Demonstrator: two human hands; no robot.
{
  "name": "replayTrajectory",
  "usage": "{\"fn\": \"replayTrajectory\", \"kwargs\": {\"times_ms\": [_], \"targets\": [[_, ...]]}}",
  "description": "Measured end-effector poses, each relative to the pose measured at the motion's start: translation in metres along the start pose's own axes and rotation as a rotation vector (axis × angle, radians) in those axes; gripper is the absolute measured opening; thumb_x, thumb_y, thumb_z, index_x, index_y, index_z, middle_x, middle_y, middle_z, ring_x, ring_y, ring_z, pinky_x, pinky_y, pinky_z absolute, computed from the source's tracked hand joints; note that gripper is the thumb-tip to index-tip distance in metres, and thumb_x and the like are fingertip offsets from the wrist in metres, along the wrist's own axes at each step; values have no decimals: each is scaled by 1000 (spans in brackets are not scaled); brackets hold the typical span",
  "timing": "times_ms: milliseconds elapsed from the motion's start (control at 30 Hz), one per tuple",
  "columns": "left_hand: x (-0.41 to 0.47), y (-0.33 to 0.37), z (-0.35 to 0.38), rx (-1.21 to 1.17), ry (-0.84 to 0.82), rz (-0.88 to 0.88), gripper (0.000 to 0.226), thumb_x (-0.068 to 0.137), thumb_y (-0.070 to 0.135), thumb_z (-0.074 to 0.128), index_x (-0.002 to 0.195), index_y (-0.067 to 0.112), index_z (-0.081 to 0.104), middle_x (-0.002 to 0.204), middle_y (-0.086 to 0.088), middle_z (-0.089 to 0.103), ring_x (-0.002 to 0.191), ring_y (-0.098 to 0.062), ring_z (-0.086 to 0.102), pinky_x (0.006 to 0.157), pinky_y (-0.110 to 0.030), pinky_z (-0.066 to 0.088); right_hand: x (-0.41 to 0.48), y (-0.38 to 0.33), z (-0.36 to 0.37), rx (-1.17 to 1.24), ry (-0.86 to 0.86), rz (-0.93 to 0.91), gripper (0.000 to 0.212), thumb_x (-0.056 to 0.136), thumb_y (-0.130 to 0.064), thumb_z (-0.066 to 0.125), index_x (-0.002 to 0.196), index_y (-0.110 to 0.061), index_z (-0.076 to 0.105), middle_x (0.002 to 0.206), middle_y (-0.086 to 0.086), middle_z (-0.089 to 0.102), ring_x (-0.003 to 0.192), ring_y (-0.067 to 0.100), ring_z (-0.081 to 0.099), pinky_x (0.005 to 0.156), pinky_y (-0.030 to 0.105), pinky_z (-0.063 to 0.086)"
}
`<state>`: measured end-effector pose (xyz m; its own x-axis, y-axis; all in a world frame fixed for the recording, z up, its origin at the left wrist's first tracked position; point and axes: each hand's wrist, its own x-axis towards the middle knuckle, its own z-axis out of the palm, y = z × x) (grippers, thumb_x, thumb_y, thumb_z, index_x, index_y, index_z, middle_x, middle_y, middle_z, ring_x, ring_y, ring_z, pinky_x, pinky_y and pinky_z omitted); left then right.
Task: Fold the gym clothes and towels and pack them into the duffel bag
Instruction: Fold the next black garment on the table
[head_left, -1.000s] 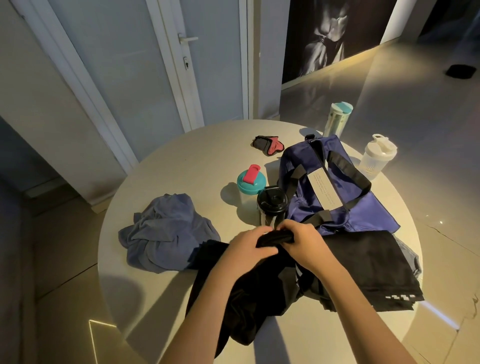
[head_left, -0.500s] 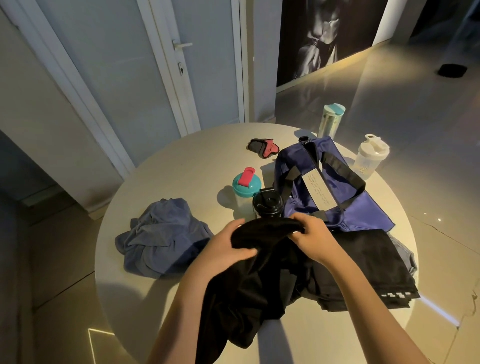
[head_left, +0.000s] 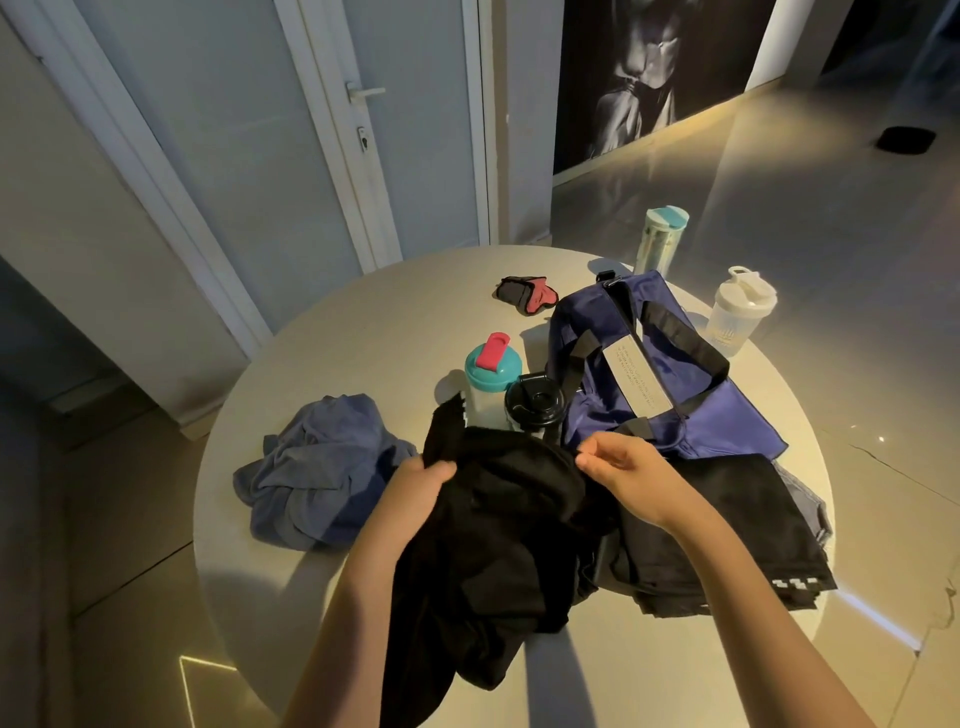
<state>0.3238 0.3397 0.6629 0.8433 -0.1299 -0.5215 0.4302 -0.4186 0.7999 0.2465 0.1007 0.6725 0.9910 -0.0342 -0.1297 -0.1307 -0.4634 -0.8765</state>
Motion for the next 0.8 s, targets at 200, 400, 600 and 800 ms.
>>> {"fn": "replayTrajectory", "kwargs": {"times_ms": [200, 400, 600, 800], "targets": [[-18, 12, 22, 330, -96, 298, 93, 77, 27, 74, 146, 38, 12, 151, 6, 26, 137, -19, 31, 110, -42, 35, 2, -21, 13, 62, -36, -143, 21, 99, -15, 44, 86, -22, 60, 83, -9, 59, 78, 2, 54, 76, 14, 43], [-29, 38, 44, 486, -174, 590, 27, 88, 21, 64, 115, 24, 62, 98, 11, 59, 94, -7, 55, 89, -25, 48, 4, -24, 14, 89, -75, -120, 13, 89, -27, 61, 90, -14, 62, 84, -4, 65, 81, 13, 61, 81, 29, 48], [-27, 39, 25, 411, 97, 710, 11, 91, 21, 59, 89, 10, 61, 98, 2, 52, 93, -8, 49, 82, -16, 38, 1, -8, 7, -86, -133, 82, 7, 84, -21, 68, 87, -18, 62, 84, 1, 64, 83, 16, 63, 77, 30, 53], [-37, 45, 4, 166, 316, 658, 17, 98, 19, 45, 90, 9, 55, 73, 1, 51, 66, -5, 47, 60, -13, 38, 4, 7, 25, -192, -13, 131, 13, 92, -10, 54, 98, -17, 64, 87, 5, 64, 75, 15, 58, 66, 22, 44]]}}
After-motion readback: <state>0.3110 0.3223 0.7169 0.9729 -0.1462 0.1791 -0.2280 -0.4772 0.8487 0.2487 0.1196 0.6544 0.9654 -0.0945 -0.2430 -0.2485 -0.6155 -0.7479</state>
